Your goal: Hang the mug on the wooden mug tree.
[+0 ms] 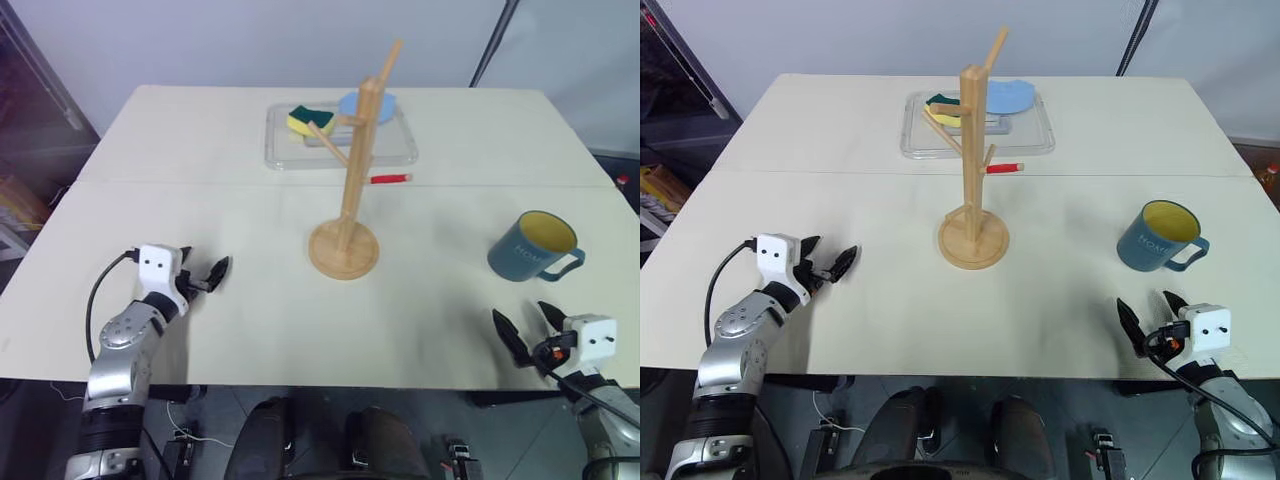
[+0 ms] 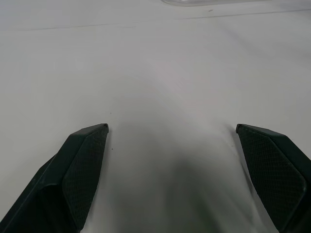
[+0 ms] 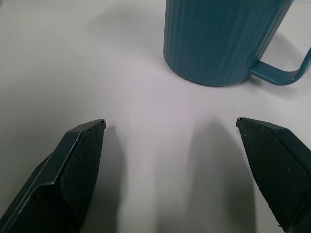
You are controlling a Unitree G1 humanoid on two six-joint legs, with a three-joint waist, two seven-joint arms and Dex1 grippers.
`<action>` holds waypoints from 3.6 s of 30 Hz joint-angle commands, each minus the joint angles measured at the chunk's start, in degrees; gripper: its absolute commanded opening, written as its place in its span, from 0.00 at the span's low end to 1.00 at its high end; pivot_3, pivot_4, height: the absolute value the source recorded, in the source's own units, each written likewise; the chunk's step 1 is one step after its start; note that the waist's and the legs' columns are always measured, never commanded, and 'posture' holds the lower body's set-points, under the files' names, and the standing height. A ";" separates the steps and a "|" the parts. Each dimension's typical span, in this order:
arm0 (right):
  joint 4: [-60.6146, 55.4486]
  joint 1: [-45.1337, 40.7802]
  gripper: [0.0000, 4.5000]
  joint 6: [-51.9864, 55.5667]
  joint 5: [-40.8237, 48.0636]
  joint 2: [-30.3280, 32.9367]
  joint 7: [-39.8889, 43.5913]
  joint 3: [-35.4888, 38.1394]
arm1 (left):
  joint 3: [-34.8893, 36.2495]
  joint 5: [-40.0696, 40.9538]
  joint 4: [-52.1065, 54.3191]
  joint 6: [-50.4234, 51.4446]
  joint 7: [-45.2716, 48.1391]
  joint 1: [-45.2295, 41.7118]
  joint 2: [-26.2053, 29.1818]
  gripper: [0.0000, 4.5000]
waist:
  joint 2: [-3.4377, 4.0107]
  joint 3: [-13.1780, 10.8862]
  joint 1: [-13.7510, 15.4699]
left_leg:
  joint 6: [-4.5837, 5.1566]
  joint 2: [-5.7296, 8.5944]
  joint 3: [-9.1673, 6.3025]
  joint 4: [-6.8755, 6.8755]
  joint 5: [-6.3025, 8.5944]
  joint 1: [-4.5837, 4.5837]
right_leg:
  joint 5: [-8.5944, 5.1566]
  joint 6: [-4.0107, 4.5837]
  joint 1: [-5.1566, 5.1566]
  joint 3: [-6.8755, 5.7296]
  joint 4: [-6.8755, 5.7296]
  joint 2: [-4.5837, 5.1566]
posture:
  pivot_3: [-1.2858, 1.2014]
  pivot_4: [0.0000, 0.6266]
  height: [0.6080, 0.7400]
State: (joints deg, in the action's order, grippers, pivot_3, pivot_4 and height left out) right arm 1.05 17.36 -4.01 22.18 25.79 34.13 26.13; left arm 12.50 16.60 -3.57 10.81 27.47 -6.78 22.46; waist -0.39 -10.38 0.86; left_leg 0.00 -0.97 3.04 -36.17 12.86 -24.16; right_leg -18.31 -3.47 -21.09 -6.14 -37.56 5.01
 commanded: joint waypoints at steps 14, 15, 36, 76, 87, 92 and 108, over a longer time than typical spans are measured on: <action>1.85 -0.66 1.00 -1.47 0.02 -0.40 -1.67 1.32 | -2.56 3.89 7.86 1.95 6.10 0.79 0.35 1.00 | 0.00 0.01 -0.10 | 0.00 0.00 0.00 -0.03 0.00 0.02 | 0.00 0.00 0.04 0.00 -0.01 0.00 | 0.52 0.24 1.00; 2.01 -0.93 1.00 -1.07 0.00 -0.31 -2.12 1.39 | -2.96 5.01 9.43 2.36 7.58 1.25 0.48 1.00 | 0.00 0.01 -0.10 | 0.00 0.00 0.00 -0.03 0.00 0.02 | 0.00 0.00 0.04 0.00 -0.01 0.00 | 0.52 0.24 1.00; 1.21 -9.39 1.00 -3.05 -6.03 -5.44 -23.70 4.35 | -20.23 12.22 28.11 10.17 24.04 -1.74 5.40 1.00 | 0.41 0.19 -0.16 | 0.00 0.01 0.08 -0.02 -0.02 0.12 | -0.01 0.01 0.06 0.13 -0.08 -0.08 | 0.52 0.24 1.00; 2.02 -16.07 0.01 2.09 -5.69 -2.86 -22.26 2.21 | -19.27 13.43 29.83 10.76 23.16 -1.57 5.61 1.00 | 0.40 0.17 -0.20 | 0.01 -0.02 0.35 -0.04 -0.03 0.32 | -0.01 0.01 -0.03 0.59 -0.36 -0.18 | 0.52 0.24 1.00; -18.34 -13.13 0.01 0.77 -12.38 10.91 -7.59 -7.14 | -15.54 12.85 25.39 7.52 24.33 -0.24 7.44 1.00 | 0.45 0.13 -0.23 | 0.01 -0.11 0.53 -0.04 -0.03 0.31 | -0.02 0.01 -0.22 0.74 -0.43 -0.27 | 0.52 0.24 1.00; -26.47 -16.99 0.01 2.77 -13.39 18.27 -0.62 -11.95 | -13.22 12.90 22.59 6.53 25.03 -1.40 8.50 1.00 | 0.33 0.08 -0.19 | 0.01 -0.14 0.54 -0.05 -0.02 0.31 | -0.02 0.00 -0.21 0.75 -0.41 -0.29 | 0.52 0.24 1.00; -27.52 -34.44 0.01 9.49 -11.98 21.42 6.28 -17.06 | -7.25 21.39 26.54 13.28 22.87 -5.96 9.69 1.00 | 0.19 -0.01 -0.23 | 0.01 -0.18 0.55 -0.09 -0.02 0.22 | -0.01 0.00 -0.25 0.74 -0.39 -0.28 | 0.52 0.24 1.00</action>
State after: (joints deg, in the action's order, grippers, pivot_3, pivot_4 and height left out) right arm -25.43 -15.14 5.21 9.27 46.25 39.86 8.66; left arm 2.97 35.70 20.16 23.55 50.64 -11.44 31.40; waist -0.21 -10.39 0.63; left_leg 0.01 -1.15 3.59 -36.27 12.83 -23.94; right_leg -18.32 -3.47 -21.34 -5.40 -37.96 4.72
